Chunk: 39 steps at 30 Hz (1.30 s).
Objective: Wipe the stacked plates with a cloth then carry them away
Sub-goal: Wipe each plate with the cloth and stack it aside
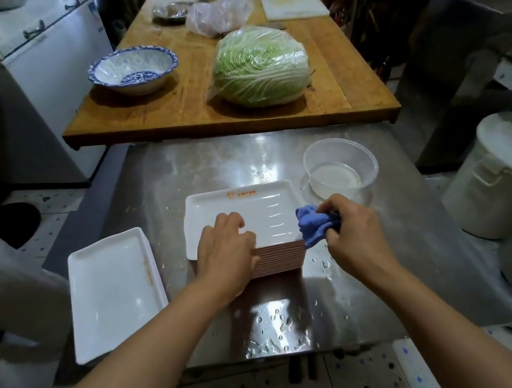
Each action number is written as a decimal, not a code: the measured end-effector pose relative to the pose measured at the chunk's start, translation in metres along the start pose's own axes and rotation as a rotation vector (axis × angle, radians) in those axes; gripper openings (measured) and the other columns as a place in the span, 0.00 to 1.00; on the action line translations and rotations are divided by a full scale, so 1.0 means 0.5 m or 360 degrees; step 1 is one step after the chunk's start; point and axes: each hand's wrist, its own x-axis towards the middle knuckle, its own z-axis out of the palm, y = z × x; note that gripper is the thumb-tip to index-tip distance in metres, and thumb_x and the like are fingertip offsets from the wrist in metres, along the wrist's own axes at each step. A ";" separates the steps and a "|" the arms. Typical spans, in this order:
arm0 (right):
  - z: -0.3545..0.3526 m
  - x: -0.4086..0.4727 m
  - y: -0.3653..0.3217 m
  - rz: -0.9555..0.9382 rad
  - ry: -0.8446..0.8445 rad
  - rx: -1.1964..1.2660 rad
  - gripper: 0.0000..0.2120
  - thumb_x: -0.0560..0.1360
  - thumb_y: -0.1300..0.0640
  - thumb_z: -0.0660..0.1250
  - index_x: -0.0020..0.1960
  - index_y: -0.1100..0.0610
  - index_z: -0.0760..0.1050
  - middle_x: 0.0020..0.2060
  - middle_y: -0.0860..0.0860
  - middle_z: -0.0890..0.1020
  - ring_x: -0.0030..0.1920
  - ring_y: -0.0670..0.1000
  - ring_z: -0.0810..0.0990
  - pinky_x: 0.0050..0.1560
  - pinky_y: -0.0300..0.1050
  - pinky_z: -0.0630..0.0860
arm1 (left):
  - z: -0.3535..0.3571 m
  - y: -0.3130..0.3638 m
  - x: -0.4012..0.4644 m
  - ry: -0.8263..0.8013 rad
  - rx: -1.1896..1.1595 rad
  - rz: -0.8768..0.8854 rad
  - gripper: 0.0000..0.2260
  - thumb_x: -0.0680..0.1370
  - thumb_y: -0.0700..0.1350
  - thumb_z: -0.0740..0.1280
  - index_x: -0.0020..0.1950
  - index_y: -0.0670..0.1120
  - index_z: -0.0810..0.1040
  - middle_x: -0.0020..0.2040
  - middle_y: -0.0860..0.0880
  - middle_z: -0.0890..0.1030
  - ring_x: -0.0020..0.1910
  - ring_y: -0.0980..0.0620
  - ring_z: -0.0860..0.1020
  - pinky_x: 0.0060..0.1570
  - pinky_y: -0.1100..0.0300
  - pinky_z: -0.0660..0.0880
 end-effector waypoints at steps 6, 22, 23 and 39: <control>-0.008 -0.008 0.016 0.0029 0.0048 0.0035 0.10 0.69 0.70 0.64 0.45 0.57 0.76 0.38 0.51 0.79 0.40 0.52 0.78 0.42 0.45 0.77 | -0.021 0.023 -0.009 0.0217 0.0095 0.0183 0.13 0.50 0.28 0.75 0.25 0.43 0.77 0.29 0.47 0.76 0.29 0.47 0.75 0.22 0.63 0.62; -0.070 0.006 -0.075 -0.0034 0.0488 0.0647 0.12 0.70 0.70 0.65 0.43 0.53 0.71 0.40 0.45 0.79 0.35 0.35 0.78 0.30 0.27 0.71 | -0.181 -0.007 0.016 0.0611 -0.0830 -0.0163 0.04 0.78 0.45 0.63 0.46 0.46 0.72 0.38 0.46 0.77 0.39 0.42 0.74 0.37 0.52 0.67; -0.076 0.010 -0.092 -0.0095 0.0527 0.0675 0.12 0.70 0.71 0.66 0.44 0.55 0.72 0.42 0.43 0.79 0.38 0.33 0.77 0.33 0.25 0.71 | -0.196 -0.010 0.010 0.0618 -0.0977 -0.0196 0.04 0.78 0.44 0.63 0.45 0.46 0.71 0.37 0.48 0.76 0.39 0.43 0.75 0.38 0.51 0.68; -0.064 0.034 -0.297 -0.0894 0.0120 0.0593 0.15 0.75 0.48 0.57 0.55 0.57 0.72 0.68 0.46 0.66 0.70 0.48 0.63 0.69 0.52 0.61 | -0.293 -0.028 -0.079 0.0542 -0.2239 -0.0468 0.04 0.79 0.38 0.61 0.46 0.42 0.75 0.43 0.38 0.80 0.42 0.44 0.77 0.51 0.41 0.75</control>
